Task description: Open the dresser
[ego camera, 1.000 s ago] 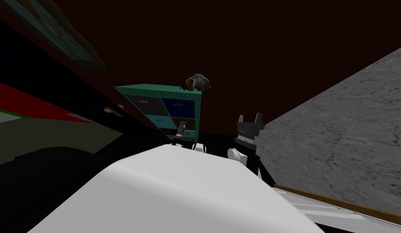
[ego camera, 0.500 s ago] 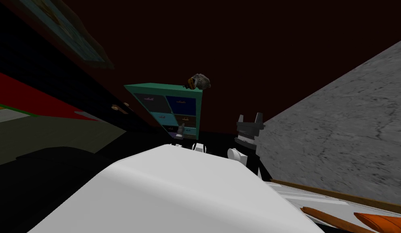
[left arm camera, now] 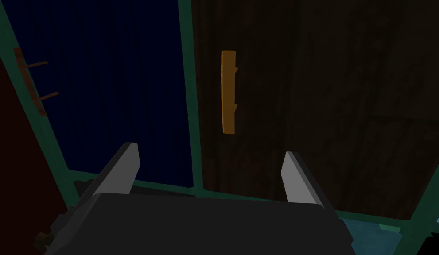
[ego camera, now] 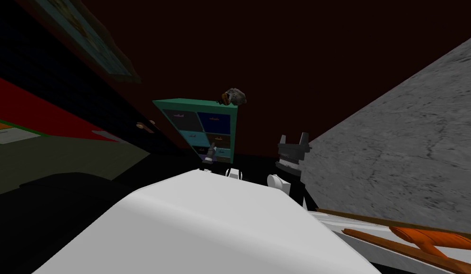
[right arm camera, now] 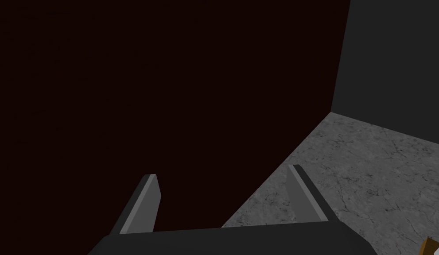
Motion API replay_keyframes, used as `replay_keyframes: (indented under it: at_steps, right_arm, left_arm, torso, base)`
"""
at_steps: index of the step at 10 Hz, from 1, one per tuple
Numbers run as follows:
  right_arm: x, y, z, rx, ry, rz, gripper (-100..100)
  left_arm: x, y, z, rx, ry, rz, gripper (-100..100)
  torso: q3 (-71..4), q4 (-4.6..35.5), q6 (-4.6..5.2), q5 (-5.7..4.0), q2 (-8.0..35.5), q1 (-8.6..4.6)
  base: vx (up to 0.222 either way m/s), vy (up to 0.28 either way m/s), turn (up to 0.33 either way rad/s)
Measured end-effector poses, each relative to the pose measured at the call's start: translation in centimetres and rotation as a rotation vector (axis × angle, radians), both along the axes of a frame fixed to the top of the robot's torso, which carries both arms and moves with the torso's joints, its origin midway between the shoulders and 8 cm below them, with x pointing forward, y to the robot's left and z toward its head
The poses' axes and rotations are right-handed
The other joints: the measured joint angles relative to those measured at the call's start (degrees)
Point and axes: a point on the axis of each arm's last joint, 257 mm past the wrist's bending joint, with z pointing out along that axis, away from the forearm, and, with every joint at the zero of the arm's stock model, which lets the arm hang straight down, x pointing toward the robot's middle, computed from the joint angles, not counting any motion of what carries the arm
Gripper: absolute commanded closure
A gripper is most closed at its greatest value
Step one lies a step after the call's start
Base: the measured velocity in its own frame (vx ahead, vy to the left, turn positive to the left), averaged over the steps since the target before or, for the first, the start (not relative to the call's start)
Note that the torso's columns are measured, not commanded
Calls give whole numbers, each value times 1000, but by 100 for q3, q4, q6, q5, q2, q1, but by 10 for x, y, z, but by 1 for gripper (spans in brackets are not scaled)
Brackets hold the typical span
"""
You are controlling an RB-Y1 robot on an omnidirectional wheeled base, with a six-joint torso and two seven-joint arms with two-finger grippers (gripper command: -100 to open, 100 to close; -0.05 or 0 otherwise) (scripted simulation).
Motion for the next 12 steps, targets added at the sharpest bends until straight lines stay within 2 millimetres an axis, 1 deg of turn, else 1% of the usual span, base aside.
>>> replay_keyframes:
  at_steps: [3, 6, 8, 10, 12]
  right_arm:
    - [0, 0, 0, 0, 0, 0, 0]
    - [0, 0, 0, 0, 0, 0, 0]
    - [0, 0, 0, 0, 0, 0, 0]
    - [0, 0, 0, 0, 0, 0, 0]
    - [0, 0, 0, 0, 0, 0, 0]
  left_arm:
    - [0, 13, -2, 59, 15, -21, -100]
    - [11, 15, 2, 60, 29, -21, -100]
    - [16, 6, 4, 11, 26, -5, -100]
    - [17, -3, 7, -33, 19, 9, -100]
    - [18, -7, 6, -56, 17, 16, -100]
  torso:
    - [16, 7, 0, -2, 24, -7]
    - [1, 0, 0, 1, 2, 3]
    - [19, 8, 0, -3, 32, -14]
    - [29, 13, 1, -4, 45, -14]
    - [13, 6, 0, -1, 21, -2]
  base:
    - [42, 10, -7]
    - [118, 41, -11]
    - [51, 11, -3]
    - [-3, -6, -1]
    - [20, -4, -7]
